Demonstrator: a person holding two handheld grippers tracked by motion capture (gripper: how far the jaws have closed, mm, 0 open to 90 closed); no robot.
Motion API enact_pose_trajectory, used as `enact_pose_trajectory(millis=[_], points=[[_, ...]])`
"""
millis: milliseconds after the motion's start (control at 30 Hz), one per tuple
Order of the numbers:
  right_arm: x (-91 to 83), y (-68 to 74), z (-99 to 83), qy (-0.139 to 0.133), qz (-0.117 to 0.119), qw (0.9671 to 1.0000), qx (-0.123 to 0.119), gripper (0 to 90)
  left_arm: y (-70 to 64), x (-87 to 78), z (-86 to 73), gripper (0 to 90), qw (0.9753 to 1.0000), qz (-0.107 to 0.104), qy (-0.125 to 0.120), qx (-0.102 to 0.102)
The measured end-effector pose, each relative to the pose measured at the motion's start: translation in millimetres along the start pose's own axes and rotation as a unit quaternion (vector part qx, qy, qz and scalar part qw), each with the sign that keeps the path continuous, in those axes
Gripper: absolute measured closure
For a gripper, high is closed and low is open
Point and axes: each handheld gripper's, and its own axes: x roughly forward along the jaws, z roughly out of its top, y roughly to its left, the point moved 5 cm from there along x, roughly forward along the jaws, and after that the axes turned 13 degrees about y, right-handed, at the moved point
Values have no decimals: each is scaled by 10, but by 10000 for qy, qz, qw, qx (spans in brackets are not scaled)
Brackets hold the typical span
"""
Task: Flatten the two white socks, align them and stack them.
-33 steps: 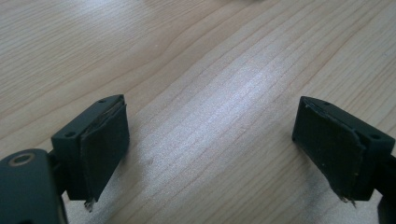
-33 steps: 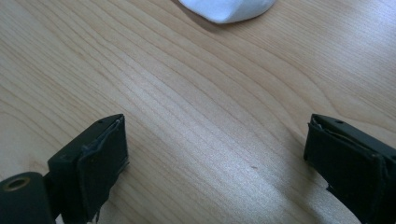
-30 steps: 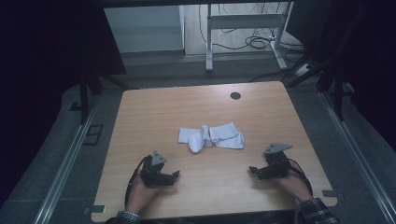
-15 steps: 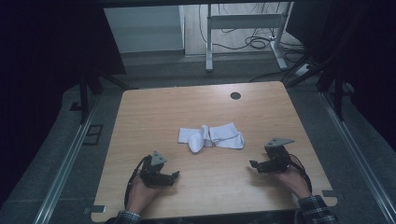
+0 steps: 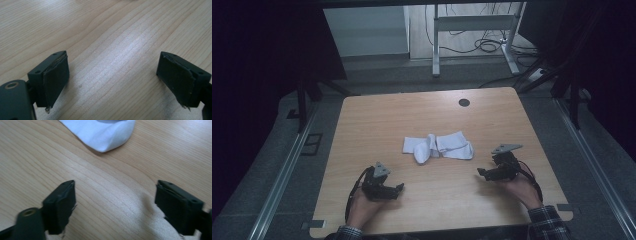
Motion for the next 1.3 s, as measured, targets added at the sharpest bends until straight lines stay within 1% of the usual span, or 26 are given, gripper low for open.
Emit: enact_pose_trajectory(millis=[33, 67, 133, 267, 300, 333, 367, 467, 600, 633, 667, 733, 767, 800, 833, 867, 1000, 1033, 1067, 1100, 1200, 1300], points=[[1, 9, 12, 47, 75, 10000, -11, 231, -1, 0, 0, 112, 10000, 0, 1, 0], [1, 9, 21, 53, 70, 10000, -37, 236, -4, 2, 2, 112, 10000, -4, -20, -19], [-10, 9, 61, 40, 50, 10000, -65, 262, 0, 0, 0, 112, 10000, 0, 0, 4], [-39, -22, 166, -62, -1, 9999, -91, 309, 0, 0, 0, 112, 10000, 0, -1, 4], [-43, -41, 219, -58, 85, 9999, -97, 371, 0, 0, 0, 112, 10000, -1, 0, 3], [-43, -41, 219, -58, 85, 9999, -97, 371, 0, 0, 0, 112, 10000, -2, 0, 3], [-42, -46, 242, -40, 187, 9998, -64, 384, 0, 0, 0, 112, 10000, -2, -1, 2], [-28, -70, 340, -93, 384, 9992, 5, 443, 0, 0, 0, 112, 10000, -3, -1, 3], [-10, -81, 469, -164, 354, 9992, -19, 514, 0, 0, 0, 112, 10000, -2, -3, 2], [6, -85, 544, -169, 391, 9991, 25, 540, 0, 0, 0, 112, 10000, -2, -3, 2], [6, -85, 544, -169, 391, 9991, 25, 540, 0, 0, 0, 112, 10000, -1, -5, -1], [29, -88, 619, -166, 436, 9989, 108, 568, 0, 1, 0, 112, 10000, 0, -13, -2], [44, -90, 658, -180, 430, 9988, 120, 590, -1, 1, 0, 112, 10000, -2, -10, 1], [75, -82, 725, -178, 430, 9989, 112, 630, -1, 1, 0, 112, 10000, -3, -11, 1], [91, -75, 757, -167, 396, 9990, 104, 650, -1, 1, 0, 112, 10000, -2, -11, 1], [91, -75, 757, -167, 396, 9990, 104, 650, 0, 1, 0, 112, 10000, -2, -10, 1], [144, -72, 878, -180, 243, 9995, 11, 722, -1, 1, 0, 112, 10000, -2, -10, 1], [169, -71, 935, -173, 192, 9997, 20, 749, 0, 1, 0, 112, 10000, -3, -9, 3], [169, -71, 935, -173, 192, 9997, 20, 749, 0, 1, 0, 112, 10000, -3, -9, 3], [197, -74, 987, -163, 131, 9998, 43, 768, 0, 1, 0, 112, 10000, -3, -10, 2], [231, -75, 1033, -151, 91, 9998, 65, 769, 0, 1, 0, 112, 10000, -3, -10, 2], [298, -86, 1090, -111, -26, 9999, 63, 760, -1, 1, 0, 112, 10000, -3, -10, 1]])
